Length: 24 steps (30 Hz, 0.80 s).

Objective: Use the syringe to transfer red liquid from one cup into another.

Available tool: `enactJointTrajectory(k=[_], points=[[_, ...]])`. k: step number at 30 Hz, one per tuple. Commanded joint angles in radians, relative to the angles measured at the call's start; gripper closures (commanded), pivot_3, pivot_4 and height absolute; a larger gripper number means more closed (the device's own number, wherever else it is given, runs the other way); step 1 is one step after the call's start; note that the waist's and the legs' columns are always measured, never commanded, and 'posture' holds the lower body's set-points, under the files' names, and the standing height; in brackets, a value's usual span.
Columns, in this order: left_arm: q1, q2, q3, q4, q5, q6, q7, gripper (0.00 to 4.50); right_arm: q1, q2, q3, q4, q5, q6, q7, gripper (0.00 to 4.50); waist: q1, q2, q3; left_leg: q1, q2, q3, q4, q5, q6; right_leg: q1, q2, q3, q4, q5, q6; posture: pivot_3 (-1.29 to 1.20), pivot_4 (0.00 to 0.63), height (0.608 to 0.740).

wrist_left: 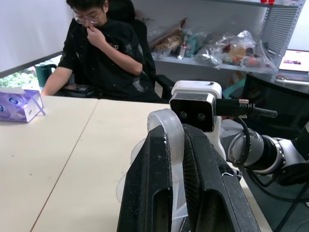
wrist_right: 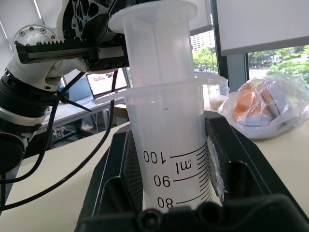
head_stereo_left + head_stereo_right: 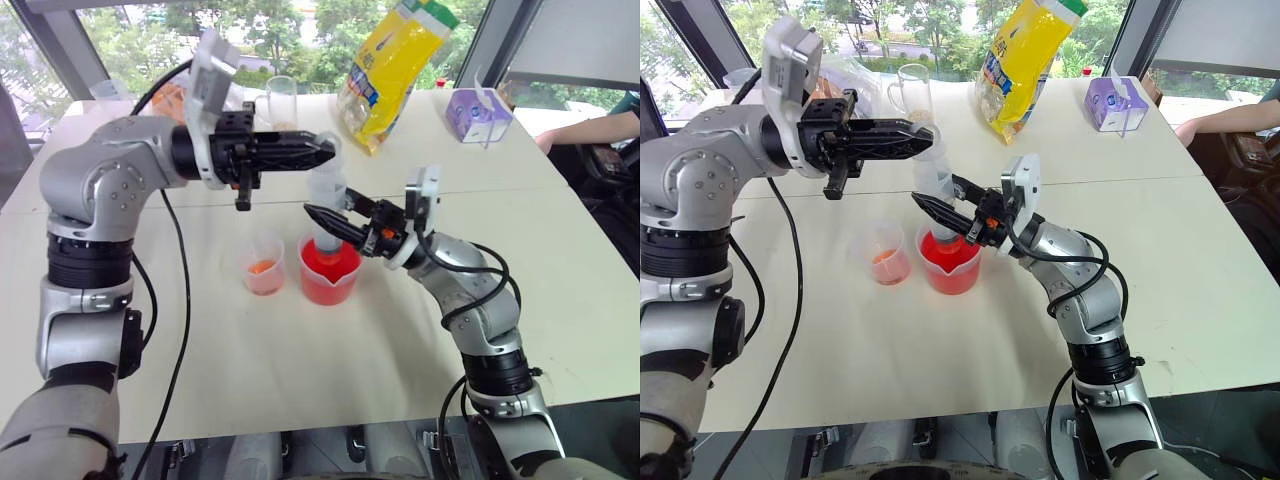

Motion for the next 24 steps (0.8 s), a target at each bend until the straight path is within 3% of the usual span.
enactJointTrajectory(k=[1,3,9,10,18,24], points=[[-0.057,0.013,0.077,-0.029,-0.044,-0.014,0.006,4.05,-0.006,-0.014,0.000,0.005,0.002,0.027,-0.006,3.11,0.000,0.000,0.000,0.000,0.000,0.000,0.000,0.000,0.000,0.000,0.000,0.000,0.000,0.000,0.000,0.00,0.150,0.740],[-0.047,0.016,0.076,-0.032,-0.047,-0.004,0.010,3.35,-0.016,-0.017,-0.009,-0.005,0.006,0.030,-0.009,3.11,0.000,0.000,0.000,0.000,0.000,0.000,0.000,0.000,0.000,0.000,0.000,0.000,0.000,0.000,0.000,0.00,0.150,0.740],[0.009,0.039,0.072,-0.056,-0.037,-0.004,0.009,0.37,-0.063,-0.024,-0.043,-0.039,0.025,0.050,-0.030,3.11,0.000,0.000,0.000,0.000,0.000,0.000,0.000,0.000,0.000,0.000,0.000,0.000,0.000,0.000,0.000,0.00,0.150,0.740],[0.019,0.047,0.080,-0.058,-0.042,0.003,0.011,0.04,-0.073,-0.026,-0.050,-0.045,0.030,0.055,-0.033,3.11,-0.001,0.000,0.000,0.000,0.000,0.000,0.000,0.000,0.000,0.000,0.000,0.000,0.000,0.000,0.000,0.00,0.150,0.740],[0.081,0.149,0.206,-0.073,-0.106,0.068,0.065,0.04,-0.132,-0.033,-0.070,-0.045,0.058,0.073,-0.040,3.11,-0.002,0.000,0.000,0.000,0.001,0.000,0.000,0.000,0.000,0.000,0.000,0.000,0.001,0.000,0.000,0.00,0.150,0.740],[0.103,0.243,0.278,-0.081,-0.122,0.089,0.100,0.04,-0.271,0.022,-0.065,-0.025,0.123,0.122,-0.053,3.11,-0.003,0.000,0.000,0.000,0.001,0.000,0.000,0.000,-0.001,0.000,0.000,0.000,0.001,0.000,0.000,0.00,0.150,0.740]])
